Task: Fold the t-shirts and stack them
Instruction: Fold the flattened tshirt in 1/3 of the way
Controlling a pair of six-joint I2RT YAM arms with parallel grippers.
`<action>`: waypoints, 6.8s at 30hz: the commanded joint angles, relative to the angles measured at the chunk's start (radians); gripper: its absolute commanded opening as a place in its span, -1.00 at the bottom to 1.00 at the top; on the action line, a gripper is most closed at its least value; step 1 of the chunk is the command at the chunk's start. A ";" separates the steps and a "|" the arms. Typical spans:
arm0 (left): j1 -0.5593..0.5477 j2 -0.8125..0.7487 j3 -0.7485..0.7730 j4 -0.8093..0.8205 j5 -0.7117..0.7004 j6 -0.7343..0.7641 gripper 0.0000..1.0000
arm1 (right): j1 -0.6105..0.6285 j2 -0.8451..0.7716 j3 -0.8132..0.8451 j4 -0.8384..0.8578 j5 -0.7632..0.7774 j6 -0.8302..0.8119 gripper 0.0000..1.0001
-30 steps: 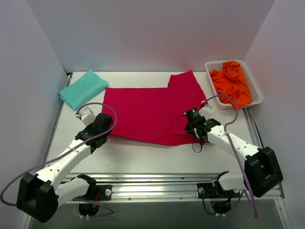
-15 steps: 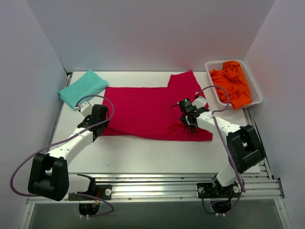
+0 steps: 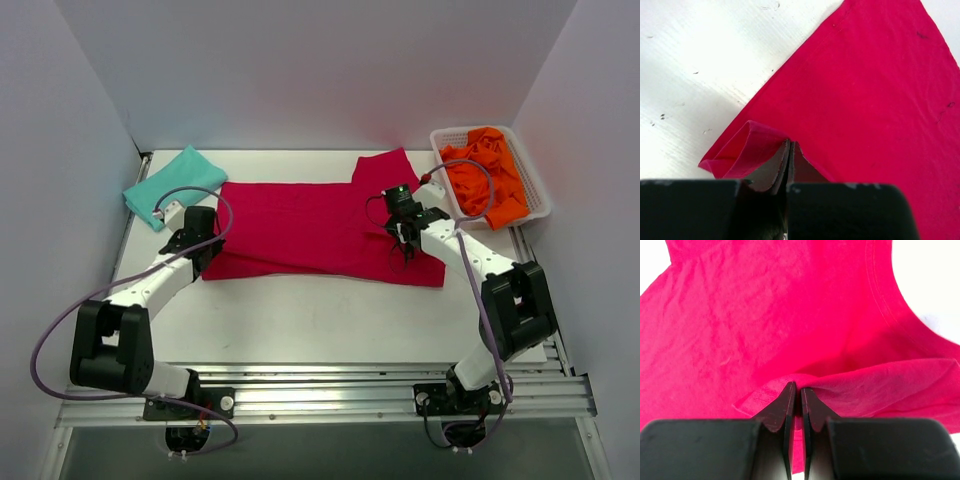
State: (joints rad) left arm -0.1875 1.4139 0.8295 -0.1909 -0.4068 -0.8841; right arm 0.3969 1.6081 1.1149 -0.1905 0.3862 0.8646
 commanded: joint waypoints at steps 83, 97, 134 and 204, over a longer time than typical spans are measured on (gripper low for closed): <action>0.068 0.201 0.212 0.085 0.131 0.148 0.18 | -0.064 0.211 0.014 0.238 0.155 0.045 0.20; 0.056 0.235 0.218 0.096 0.132 0.151 0.16 | -0.089 0.251 -0.024 0.296 0.126 0.051 0.11; 0.054 0.252 0.221 0.103 0.132 0.158 0.14 | -0.136 0.338 0.051 0.306 0.097 0.044 -0.55; 0.013 0.160 0.209 0.018 0.089 0.114 0.15 | -0.299 0.077 0.112 0.387 0.070 -0.056 0.19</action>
State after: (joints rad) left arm -0.1581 1.6588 1.0386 -0.1474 -0.2848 -0.7315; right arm 0.0864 1.8809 1.3331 0.1684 0.3382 0.8349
